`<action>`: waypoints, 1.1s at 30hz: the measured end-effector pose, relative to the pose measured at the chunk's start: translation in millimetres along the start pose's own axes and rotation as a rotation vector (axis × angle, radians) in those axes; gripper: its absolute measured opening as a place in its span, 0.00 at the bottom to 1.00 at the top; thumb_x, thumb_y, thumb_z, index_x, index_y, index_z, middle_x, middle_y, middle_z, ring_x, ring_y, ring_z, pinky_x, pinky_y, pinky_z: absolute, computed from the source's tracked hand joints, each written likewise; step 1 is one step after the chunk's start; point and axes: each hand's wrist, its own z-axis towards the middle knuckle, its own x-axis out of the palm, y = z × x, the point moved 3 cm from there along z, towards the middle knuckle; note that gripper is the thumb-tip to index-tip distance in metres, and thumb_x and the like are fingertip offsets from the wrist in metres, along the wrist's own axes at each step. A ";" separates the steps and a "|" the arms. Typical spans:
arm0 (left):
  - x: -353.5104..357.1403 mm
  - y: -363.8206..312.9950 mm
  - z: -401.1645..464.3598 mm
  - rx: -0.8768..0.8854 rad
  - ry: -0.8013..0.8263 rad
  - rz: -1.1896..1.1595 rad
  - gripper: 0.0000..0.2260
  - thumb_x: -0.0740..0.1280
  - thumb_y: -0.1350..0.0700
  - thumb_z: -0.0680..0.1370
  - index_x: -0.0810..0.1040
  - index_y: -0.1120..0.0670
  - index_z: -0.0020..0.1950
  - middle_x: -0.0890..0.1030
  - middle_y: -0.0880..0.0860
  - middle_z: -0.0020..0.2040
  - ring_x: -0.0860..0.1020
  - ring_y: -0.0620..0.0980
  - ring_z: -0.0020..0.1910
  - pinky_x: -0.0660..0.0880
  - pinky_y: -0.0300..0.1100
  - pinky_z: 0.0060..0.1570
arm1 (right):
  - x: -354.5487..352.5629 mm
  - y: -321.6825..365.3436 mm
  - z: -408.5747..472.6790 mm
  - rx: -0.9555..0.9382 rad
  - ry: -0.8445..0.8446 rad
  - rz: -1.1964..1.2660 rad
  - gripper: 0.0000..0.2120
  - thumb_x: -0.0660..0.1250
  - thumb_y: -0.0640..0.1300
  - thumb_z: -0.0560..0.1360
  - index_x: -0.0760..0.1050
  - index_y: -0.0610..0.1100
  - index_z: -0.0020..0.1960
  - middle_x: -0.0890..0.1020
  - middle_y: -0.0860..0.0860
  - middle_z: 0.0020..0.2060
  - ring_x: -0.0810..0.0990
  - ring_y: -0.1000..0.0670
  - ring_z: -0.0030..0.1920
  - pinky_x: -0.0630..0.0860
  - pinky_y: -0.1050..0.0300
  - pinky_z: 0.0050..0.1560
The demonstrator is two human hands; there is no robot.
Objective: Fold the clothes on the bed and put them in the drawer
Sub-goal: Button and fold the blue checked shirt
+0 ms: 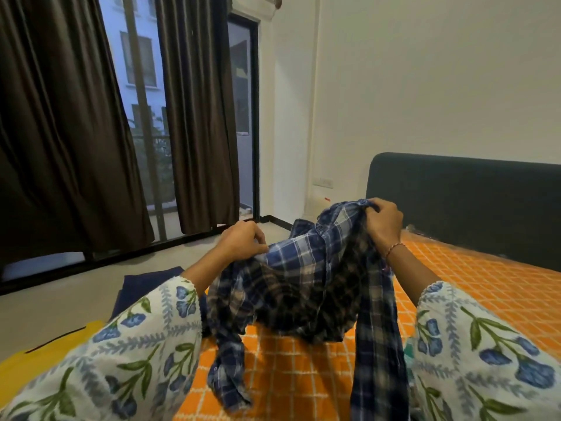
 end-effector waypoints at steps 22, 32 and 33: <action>-25.3 -2.8 -12.6 0.059 -0.806 0.008 0.15 0.73 0.57 0.72 0.68 0.56 0.34 0.71 0.54 0.37 0.71 0.52 0.33 0.62 0.40 0.30 | -17.1 17.1 -10.5 -0.329 0.004 -0.220 0.10 0.65 0.40 0.76 0.83 0.45 0.53 0.85 0.43 0.43 0.81 0.41 0.44 0.75 0.52 0.43; -67.6 8.6 -5.8 -0.295 -0.545 -0.063 0.05 0.63 0.63 0.75 0.77 0.55 0.43 0.79 0.57 0.41 0.79 0.59 0.44 0.69 0.45 0.36 | -22.8 35.8 -3.1 -0.334 -0.224 -0.460 0.15 0.57 0.37 0.78 0.81 0.40 0.56 0.83 0.40 0.46 0.76 0.38 0.49 0.73 0.47 0.45; -74.2 5.7 -5.5 -0.322 -0.559 -0.049 0.05 0.63 0.62 0.75 0.78 0.55 0.44 0.80 0.58 0.43 0.79 0.59 0.45 0.70 0.46 0.37 | -23.4 39.5 -0.7 -0.309 -0.203 -0.475 0.15 0.57 0.38 0.77 0.81 0.40 0.55 0.82 0.40 0.47 0.75 0.38 0.50 0.73 0.47 0.45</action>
